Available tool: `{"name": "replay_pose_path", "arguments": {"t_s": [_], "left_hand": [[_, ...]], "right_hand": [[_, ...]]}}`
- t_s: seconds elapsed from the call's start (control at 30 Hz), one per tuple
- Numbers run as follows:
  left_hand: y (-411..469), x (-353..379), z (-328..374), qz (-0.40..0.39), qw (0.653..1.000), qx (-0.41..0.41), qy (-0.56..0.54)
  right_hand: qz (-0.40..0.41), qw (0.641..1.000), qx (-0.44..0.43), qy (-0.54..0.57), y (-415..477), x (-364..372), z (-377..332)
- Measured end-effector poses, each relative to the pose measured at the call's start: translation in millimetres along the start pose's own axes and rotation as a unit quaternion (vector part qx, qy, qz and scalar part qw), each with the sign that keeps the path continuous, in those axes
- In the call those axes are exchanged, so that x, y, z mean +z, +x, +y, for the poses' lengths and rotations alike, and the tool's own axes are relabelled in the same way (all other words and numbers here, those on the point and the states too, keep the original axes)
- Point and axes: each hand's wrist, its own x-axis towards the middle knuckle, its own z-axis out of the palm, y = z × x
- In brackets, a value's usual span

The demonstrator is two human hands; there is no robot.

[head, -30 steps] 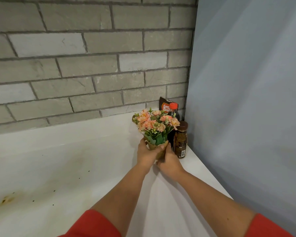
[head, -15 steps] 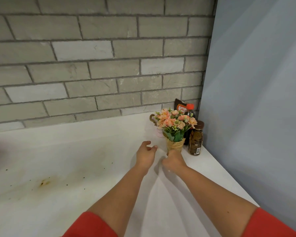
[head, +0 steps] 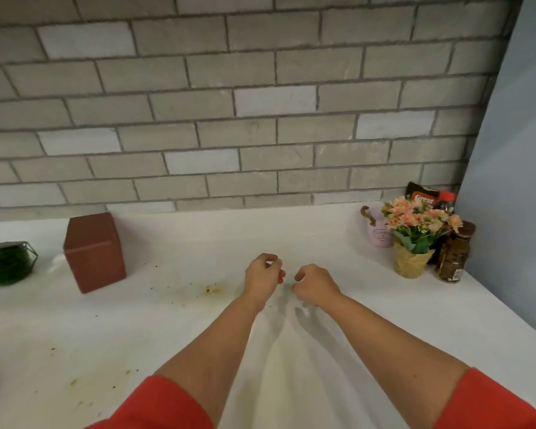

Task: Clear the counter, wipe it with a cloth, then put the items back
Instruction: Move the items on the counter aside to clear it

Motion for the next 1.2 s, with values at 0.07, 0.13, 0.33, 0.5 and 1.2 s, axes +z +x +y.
{"name": "replay_pose_path", "arguments": {"t_s": [0.07,0.13,0.33,0.5,1.2], "left_hand": [[-3.0,-33.6,-6.7,0.014,1.000,-0.003,-0.003],[-4.7,-65.9,-15.3,0.028,1.000,-0.008,-0.003],[-2.5,-146.9,-42.9,0.084,0.996,-0.030,-0.002],[5.8,-194.1,-55.6,0.148,0.988,-0.040,-0.006],[69.1,-390.7,-102.1,0.190,0.975,-0.109,-0.021]], "right_hand": [[-0.007,1.000,-0.012,0.004,-4.9,18.5,-25.5],[-0.013,1.000,-0.025,0.003,-8.2,38.4,-48.1],[-0.036,0.997,-0.063,0.007,-8.0,95.9,-101.7],[-0.052,0.993,-0.102,0.001,7.7,125.5,-131.5],[0.022,0.985,-0.172,0.018,53.2,260.0,-346.5]]}}
